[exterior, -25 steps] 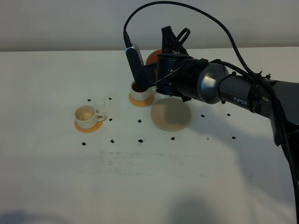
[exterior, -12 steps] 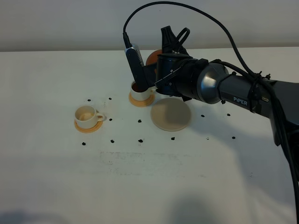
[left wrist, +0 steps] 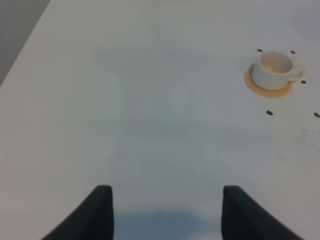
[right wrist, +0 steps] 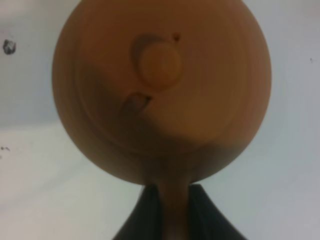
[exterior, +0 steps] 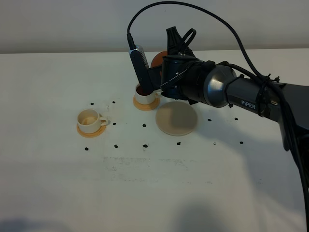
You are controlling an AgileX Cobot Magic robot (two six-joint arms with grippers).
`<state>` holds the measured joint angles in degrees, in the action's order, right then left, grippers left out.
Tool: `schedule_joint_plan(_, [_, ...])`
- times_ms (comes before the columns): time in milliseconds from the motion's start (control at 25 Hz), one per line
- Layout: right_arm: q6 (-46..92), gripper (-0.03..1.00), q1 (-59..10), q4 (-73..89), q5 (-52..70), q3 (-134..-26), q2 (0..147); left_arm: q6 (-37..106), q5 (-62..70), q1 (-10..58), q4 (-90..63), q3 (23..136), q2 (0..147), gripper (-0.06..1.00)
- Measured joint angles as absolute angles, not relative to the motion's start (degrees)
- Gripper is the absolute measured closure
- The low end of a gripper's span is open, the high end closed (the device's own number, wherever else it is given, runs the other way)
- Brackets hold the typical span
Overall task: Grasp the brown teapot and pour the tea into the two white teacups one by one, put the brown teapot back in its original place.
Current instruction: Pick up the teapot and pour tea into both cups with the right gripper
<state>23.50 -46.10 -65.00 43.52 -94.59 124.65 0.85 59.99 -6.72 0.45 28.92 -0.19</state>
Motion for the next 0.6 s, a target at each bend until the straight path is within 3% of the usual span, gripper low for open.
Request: schedule_joint_plan(600, [12.6, 0.88, -45.5, -54.3, 43.2, -94.6, 124.7, 0.9, 60.0, -6.7, 0.4, 28.9, -0.2, 0.45])
